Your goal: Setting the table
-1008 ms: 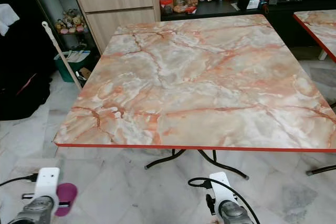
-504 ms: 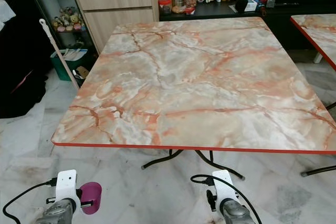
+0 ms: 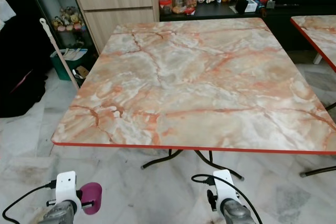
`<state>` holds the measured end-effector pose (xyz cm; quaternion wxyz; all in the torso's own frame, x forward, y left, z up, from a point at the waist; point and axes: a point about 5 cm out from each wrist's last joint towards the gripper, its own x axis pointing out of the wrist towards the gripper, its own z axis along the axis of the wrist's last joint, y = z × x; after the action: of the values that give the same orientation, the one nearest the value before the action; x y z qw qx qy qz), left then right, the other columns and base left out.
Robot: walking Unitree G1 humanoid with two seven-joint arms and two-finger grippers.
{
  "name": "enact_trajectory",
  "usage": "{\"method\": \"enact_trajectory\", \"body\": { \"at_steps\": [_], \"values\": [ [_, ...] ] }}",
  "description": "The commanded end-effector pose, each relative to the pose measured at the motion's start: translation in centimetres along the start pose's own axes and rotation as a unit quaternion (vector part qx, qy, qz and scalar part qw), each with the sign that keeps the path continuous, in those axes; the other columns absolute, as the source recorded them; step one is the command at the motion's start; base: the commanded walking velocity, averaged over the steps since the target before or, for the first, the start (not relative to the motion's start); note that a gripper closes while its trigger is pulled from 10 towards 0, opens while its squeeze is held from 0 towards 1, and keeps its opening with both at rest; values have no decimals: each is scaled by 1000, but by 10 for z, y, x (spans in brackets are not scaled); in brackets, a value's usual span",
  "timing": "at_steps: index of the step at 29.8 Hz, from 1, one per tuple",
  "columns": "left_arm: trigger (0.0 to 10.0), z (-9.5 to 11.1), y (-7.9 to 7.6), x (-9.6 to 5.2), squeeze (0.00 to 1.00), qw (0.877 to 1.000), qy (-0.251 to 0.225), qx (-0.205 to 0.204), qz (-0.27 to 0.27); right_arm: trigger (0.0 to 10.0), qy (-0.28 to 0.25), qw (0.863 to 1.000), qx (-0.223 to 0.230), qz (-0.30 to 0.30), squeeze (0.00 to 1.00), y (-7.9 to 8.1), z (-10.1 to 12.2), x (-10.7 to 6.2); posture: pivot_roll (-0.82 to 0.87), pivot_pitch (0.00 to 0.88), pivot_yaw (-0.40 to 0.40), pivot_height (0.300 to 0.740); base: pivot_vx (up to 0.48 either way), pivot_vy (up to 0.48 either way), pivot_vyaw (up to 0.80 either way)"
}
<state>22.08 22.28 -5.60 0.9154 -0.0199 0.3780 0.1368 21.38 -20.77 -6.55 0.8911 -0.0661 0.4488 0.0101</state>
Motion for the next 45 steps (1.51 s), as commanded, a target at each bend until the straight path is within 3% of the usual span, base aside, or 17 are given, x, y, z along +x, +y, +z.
{"method": "enact_trajectory", "body": {
  "at_steps": [1,20,24,31,45],
  "values": [
    [10000,-3,-1,-1,0,1000,3,4,0,10000,5,1000,-3,-6,0,-5,0,0,-83,0,77,740,0,-480,-788],
    [10000,-6,-1,-1,0,1000,9,15,0,10000,2,1000,2,-7,0,-5,-1,-1,-87,0,78,740,0,-480,-83],
    [10000,-7,-1,-1,0,1000,11,18,-1,10000,-1,1000,-15,-12,0,-6,0,-1,-88,0,78,740,0,-420,0],
    [10000,-8,-3,-2,0,1000,13,23,-5,10000,1,1000,-21,-4,0,-6,0,-1,-89,0,78,740,0,-359,688],
    [10000,-10,-4,-2,0,999,14,28,-10,10000,6,1000,-22,-7,0,-5,-2,-1,-96,0,81,740,0,-335,0]
  ]
}}
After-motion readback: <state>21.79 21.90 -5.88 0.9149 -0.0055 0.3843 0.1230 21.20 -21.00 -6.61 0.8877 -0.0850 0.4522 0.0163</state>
